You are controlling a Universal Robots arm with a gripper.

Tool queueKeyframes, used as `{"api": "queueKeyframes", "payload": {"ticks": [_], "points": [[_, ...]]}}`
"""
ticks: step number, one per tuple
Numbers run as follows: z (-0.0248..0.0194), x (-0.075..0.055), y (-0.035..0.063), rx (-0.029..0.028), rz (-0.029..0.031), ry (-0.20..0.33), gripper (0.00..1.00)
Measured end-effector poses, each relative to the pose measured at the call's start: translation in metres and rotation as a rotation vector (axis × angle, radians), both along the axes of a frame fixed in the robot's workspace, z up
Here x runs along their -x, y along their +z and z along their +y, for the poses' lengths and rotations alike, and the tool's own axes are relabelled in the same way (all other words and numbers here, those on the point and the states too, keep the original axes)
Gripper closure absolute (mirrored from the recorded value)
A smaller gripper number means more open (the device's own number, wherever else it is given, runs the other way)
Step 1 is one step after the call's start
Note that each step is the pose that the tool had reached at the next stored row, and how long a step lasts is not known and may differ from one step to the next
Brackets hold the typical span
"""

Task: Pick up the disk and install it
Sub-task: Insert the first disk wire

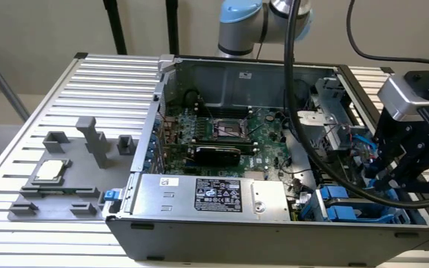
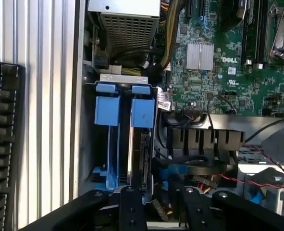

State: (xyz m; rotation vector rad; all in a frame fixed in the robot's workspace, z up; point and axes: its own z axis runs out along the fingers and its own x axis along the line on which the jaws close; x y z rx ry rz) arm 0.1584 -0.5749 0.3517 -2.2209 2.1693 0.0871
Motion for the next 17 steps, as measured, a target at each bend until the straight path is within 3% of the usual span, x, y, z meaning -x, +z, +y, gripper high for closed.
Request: {"api": "queueKeyframes", "payload": {"ticks": [1, 6, 11, 14, 17], "points": [[0.0008, 0.001, -0.0007, 0.0007, 0.0000, 0.001, 0.00], [0.0043, 0.009, -0.0032, 0.0038, 0.0000, 0.006, 0.00], [0.0038, 0.019, -0.0041, 0.0040, 0.0000, 0.010, 0.00], [-0.0026, 0.021, -0.0041, 0.0040, 0.0000, 0.010, 0.00], [-0.0152, 0.021, -0.0041, 0.0024, 0.0000, 0.010, 0.00]]}}
